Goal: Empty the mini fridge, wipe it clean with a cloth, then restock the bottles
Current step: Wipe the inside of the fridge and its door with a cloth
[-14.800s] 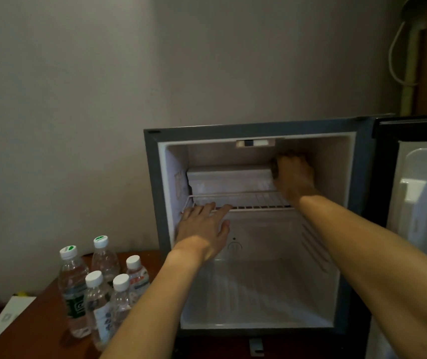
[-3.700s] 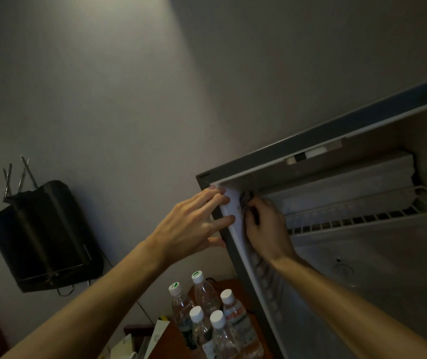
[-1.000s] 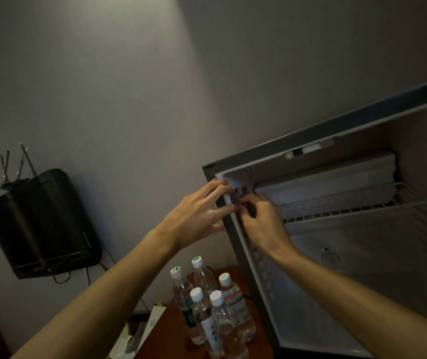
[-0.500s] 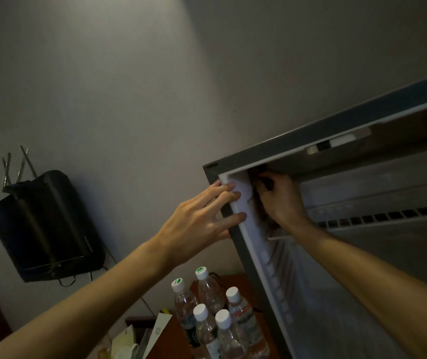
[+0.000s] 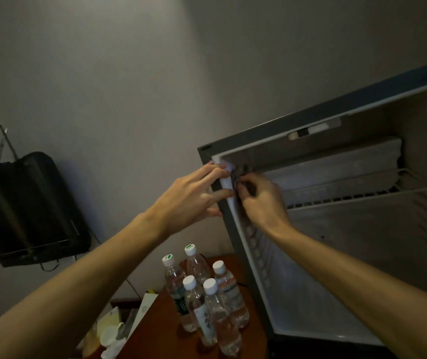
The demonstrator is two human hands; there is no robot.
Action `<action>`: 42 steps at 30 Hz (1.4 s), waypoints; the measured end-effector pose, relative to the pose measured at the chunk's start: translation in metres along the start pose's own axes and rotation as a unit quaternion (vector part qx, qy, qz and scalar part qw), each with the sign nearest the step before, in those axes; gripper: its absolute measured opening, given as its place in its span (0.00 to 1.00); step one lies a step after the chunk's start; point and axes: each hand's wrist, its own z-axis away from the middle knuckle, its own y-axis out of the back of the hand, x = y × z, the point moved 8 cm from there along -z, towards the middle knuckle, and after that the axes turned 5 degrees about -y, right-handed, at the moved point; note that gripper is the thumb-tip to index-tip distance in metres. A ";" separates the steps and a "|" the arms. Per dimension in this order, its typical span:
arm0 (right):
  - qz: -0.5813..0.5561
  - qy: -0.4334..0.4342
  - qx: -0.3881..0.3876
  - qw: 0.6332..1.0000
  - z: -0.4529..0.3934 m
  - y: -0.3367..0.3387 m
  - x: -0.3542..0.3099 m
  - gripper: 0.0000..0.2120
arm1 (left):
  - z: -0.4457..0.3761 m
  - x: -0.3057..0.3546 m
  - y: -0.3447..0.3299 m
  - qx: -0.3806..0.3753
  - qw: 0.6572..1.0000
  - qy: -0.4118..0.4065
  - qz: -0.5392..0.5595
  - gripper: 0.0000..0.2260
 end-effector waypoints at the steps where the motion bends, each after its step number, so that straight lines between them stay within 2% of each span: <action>1: -0.009 0.005 -0.012 1.000 0.008 -0.003 0.000 0.07 | 0.000 -0.001 0.001 -0.004 1.000 0.008 0.021 0.21; 9: -0.009 0.025 -0.024 0.999 0.015 -0.003 -0.001 0.06 | 0.002 -0.004 -0.002 0.007 0.998 0.019 0.058 0.21; 17: 0.051 0.053 0.054 0.996 -0.043 0.006 0.005 0.09 | 0.004 -0.004 -0.013 0.029 0.999 0.004 0.033 0.20; 22: 0.055 0.049 0.064 0.995 -0.073 0.007 0.019 0.09 | 0.005 -0.004 -0.018 0.030 0.999 0.000 0.031 0.20; 30: 0.036 0.050 0.048 0.997 -0.030 -0.001 0.003 0.07 | 0.002 -0.001 -0.013 0.022 0.996 0.039 0.079 0.18; 33: -0.030 0.063 0.004 0.998 0.001 -0.005 -0.006 0.07 | 0.002 -0.001 -0.006 0.019 0.993 0.053 0.105 0.17; 36: -0.047 0.075 -0.017 0.996 0.014 -0.005 -0.012 0.08 | 0.003 -0.004 0.001 0.016 0.993 0.045 0.112 0.16; 42: -0.033 0.068 -0.011 0.997 0.006 -0.001 -0.014 0.07 | 0.008 -0.006 -0.002 0.006 0.996 0.026 0.081 0.18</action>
